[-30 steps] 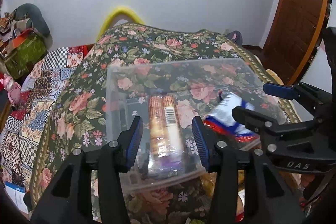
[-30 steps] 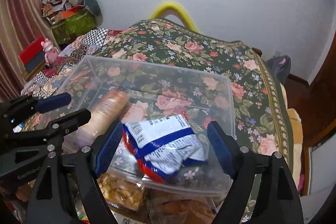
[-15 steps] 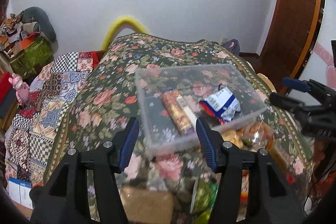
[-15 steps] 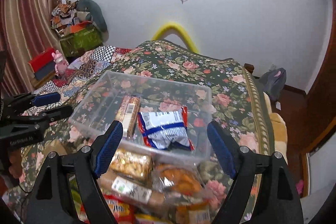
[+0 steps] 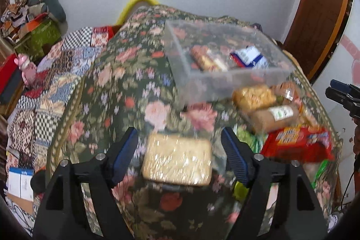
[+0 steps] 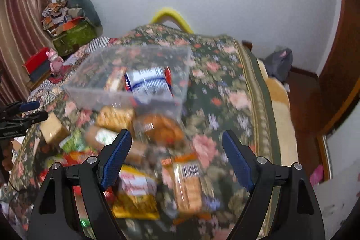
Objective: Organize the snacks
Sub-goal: 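Grasp the wrapped cracker block with left tool while right tool grasps orange pastry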
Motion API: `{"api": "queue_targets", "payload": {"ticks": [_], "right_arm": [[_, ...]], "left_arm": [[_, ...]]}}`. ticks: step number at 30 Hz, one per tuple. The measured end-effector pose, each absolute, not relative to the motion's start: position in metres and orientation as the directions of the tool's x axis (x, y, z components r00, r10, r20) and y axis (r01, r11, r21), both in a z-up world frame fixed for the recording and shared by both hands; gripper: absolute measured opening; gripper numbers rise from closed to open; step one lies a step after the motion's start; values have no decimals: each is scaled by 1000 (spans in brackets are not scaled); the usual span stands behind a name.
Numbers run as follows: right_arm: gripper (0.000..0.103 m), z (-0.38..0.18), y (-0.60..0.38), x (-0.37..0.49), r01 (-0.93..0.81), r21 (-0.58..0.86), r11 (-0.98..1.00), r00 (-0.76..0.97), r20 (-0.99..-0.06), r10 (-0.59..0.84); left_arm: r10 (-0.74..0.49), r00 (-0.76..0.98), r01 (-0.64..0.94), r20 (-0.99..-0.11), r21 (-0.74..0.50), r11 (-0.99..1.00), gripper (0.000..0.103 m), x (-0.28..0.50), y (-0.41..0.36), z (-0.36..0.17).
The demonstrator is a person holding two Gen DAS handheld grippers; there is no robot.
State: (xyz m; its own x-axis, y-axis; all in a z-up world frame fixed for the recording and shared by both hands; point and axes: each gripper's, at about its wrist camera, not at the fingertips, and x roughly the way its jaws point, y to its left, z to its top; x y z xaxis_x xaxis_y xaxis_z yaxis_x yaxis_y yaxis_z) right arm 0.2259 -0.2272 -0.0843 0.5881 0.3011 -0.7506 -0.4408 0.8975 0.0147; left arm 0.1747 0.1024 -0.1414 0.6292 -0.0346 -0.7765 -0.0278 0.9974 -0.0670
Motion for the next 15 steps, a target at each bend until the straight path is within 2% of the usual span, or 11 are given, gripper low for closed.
{"api": "queue_targets", "payload": {"ticks": [6,12,15], "right_arm": [[80,-118,-244,218,-412,47,910,529,-801,281],[79,-148,-255,217,-379,80,922,478,-836,269],[68,-155,-257,218,-377,81,923,469,-842,265]], "left_arm": [[-36,594,-16,-804,-57,998,83,164,103,-165],[-33,566,-14,-824,-49,999,84,170,101,-182],[-37,555,-25,-831,-62,998,84,177,102,-190]]}}
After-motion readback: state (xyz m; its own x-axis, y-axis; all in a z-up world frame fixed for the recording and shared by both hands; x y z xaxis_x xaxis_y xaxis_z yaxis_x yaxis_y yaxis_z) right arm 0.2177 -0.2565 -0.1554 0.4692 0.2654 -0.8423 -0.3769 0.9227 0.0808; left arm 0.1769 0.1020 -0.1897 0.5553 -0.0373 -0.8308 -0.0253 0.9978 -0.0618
